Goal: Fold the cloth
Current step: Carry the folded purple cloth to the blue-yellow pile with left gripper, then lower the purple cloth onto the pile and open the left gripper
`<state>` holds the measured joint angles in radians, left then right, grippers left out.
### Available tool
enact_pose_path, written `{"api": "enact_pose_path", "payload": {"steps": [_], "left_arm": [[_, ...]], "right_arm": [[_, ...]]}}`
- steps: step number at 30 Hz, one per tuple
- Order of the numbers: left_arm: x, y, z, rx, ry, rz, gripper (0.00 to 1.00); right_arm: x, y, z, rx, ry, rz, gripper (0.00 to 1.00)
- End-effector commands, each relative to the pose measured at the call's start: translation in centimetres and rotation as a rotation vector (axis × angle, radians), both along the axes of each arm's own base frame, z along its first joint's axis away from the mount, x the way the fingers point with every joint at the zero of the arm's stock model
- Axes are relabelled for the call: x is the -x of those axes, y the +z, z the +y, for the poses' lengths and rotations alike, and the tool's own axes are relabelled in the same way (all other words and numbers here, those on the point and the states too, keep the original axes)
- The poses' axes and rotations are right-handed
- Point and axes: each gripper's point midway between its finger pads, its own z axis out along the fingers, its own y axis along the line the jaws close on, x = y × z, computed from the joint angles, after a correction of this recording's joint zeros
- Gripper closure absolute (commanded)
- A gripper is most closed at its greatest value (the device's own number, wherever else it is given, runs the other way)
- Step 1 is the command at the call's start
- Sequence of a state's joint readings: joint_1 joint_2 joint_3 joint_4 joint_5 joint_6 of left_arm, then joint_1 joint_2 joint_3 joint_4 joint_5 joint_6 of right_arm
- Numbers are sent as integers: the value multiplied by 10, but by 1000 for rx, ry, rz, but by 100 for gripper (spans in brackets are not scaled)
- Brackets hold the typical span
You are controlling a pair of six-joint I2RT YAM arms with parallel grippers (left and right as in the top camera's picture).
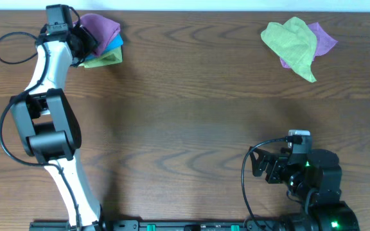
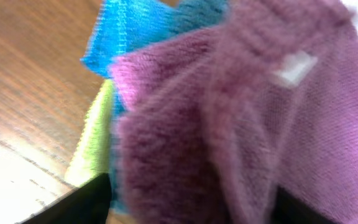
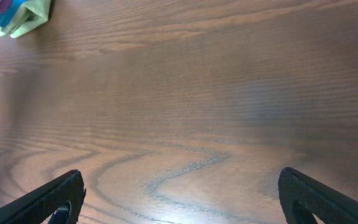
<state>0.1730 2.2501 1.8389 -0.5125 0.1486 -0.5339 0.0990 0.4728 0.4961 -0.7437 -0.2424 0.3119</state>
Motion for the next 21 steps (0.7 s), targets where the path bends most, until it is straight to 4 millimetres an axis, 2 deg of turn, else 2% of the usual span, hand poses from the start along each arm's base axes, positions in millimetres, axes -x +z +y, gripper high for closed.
{"api": "enact_pose_path", "payload": {"steps": [1, 4, 11, 21], "left_arm": [[0, 1, 13, -37, -8, 5, 15], [3, 3, 16, -35, -1, 14, 2], [8, 22, 26, -64, -10, -4, 5], [11, 84, 31, -110, -26, -109, 4]], "right_arm": [[0, 0, -2, -12, -19, 3, 1], [0, 0, -2, -12, -19, 3, 1], [0, 0, -2, -13, -19, 3, 1], [0, 0, -2, -12, -19, 3, 1]]}}
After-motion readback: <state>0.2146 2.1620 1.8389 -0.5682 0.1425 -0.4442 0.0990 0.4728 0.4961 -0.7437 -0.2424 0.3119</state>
